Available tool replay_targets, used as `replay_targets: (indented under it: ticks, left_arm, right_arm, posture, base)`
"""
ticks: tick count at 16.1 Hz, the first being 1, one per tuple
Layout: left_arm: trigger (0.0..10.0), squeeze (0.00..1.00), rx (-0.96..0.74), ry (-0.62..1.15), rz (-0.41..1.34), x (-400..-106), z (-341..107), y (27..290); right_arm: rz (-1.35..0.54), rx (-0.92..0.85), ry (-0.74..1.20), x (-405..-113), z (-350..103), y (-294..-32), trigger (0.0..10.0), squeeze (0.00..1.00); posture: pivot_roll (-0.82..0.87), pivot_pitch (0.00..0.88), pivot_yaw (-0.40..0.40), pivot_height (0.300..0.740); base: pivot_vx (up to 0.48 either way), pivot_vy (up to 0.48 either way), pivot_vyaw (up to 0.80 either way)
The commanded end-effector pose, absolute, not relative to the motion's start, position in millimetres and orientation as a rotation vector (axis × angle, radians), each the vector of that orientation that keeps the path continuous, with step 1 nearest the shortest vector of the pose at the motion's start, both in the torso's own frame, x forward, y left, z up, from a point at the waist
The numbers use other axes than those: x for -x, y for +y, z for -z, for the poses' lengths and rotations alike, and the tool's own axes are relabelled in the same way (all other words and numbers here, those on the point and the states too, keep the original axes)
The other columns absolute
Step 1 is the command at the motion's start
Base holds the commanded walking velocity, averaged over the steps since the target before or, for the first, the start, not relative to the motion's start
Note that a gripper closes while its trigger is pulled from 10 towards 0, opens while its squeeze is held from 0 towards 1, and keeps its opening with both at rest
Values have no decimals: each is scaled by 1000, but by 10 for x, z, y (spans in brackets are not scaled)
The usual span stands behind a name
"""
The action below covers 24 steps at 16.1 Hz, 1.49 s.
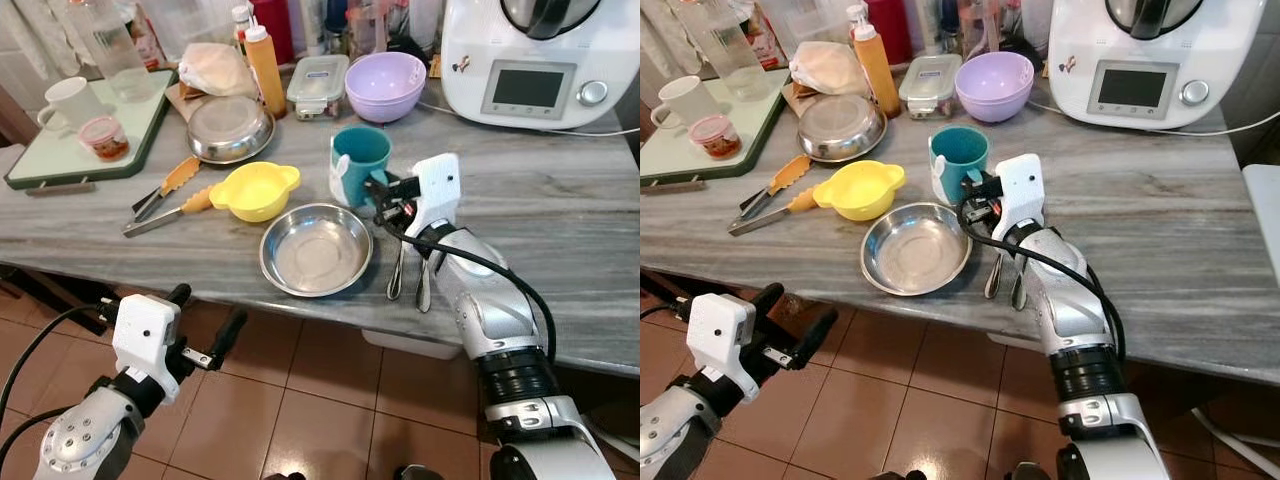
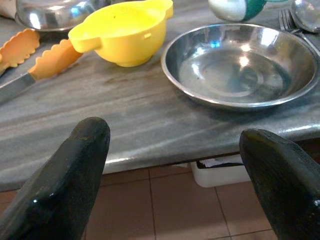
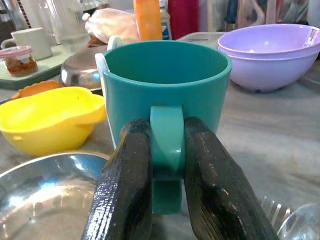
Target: Setting the table
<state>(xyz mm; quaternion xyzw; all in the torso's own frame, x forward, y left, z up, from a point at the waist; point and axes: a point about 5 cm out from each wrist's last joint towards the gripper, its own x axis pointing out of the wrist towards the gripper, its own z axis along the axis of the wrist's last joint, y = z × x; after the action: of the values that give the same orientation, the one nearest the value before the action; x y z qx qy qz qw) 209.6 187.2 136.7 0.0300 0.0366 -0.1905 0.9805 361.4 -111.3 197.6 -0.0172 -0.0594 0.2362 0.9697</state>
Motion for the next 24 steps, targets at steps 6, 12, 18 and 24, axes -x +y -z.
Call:
replay_targets:
  ticks: [6, 12, 18, 24]
  left_arm:
    - [10000, 0, 4, 20, 401, -2077, -1550, 1752]
    - [10000, 0, 150, 38, 518, -2056, -1599, 1579]
    - [10000, 0, 90, -9, 581, -2259, -1682, 1570]
    - [10000, 0, 30, 14, 741, -2455, -1666, 1550]
  right_arm:
    - [-481, 79, -157, -3706, -2015, -1107, 10000, 0]
    - [-471, 61, -141, -3796, -1955, -1056, 10000, 0]
    - [-480, 67, -151, -3828, -1955, -1039, 10000, 0]
    - [-485, 80, -155, -3830, -1951, -1107, 10000, 0]
  posture:
    - [-100, 198, 130, 740]
    - [-105, 197, 134, 740]
    - [-114, 188, 110, 740]
    - [-157, 182, 103, 740]
  base:
    - [0, 0, 0]
    - [0, 0, 0]
    - [0, 0, 0]
    - [0, 0, 0]
